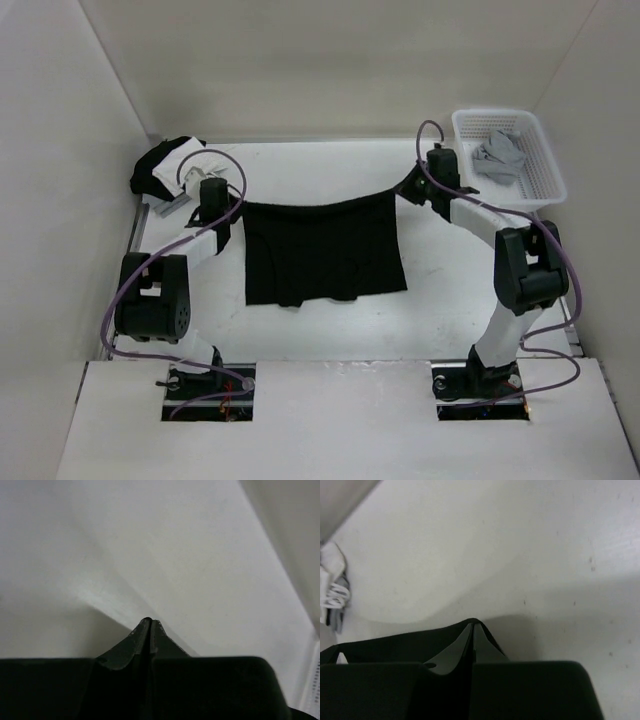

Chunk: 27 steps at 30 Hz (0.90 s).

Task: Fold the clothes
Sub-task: Fold the tank top

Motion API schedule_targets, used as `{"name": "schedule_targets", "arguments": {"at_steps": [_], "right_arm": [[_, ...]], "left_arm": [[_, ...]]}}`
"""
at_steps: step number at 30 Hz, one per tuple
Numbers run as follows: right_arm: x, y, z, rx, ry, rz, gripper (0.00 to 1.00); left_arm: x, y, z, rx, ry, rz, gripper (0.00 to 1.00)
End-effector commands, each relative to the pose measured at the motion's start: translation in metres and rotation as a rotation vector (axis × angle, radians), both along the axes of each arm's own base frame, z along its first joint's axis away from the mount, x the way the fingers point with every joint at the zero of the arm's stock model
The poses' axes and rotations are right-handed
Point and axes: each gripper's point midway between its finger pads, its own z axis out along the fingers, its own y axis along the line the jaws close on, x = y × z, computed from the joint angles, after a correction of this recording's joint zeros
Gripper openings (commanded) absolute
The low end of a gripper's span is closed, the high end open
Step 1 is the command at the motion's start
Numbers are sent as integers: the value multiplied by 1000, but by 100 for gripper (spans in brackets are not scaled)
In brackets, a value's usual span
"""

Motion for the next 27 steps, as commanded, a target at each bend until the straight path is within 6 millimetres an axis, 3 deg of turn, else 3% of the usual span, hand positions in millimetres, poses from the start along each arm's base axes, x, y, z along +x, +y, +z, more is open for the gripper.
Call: {"name": "schedule_targets", "arguments": {"at_steps": [1,6,12,18,24,27], "right_arm": [[29,-2,56,58,-157,16,2],[1,-8,63,57,-179,8,3],[-42,-16,34,56,-146,-27,3],[-76,-26,4,56,-103,-56,2],[-102,-32,-34,54,-33,-88,4],[-109,-34,-47,43,2,-90,16]], "left_arm": [[39,3,84,-10,-262,7,0],[7,-3,92,-17,-300,-10,0],[-43,-6,68,-37,-293,-33,1],[-105,-14,46,-62,-307,-80,1],[-155,-9,-5,-45,-212,-84,6],[-167,-3,-26,-54,-171,-69,15]]}}
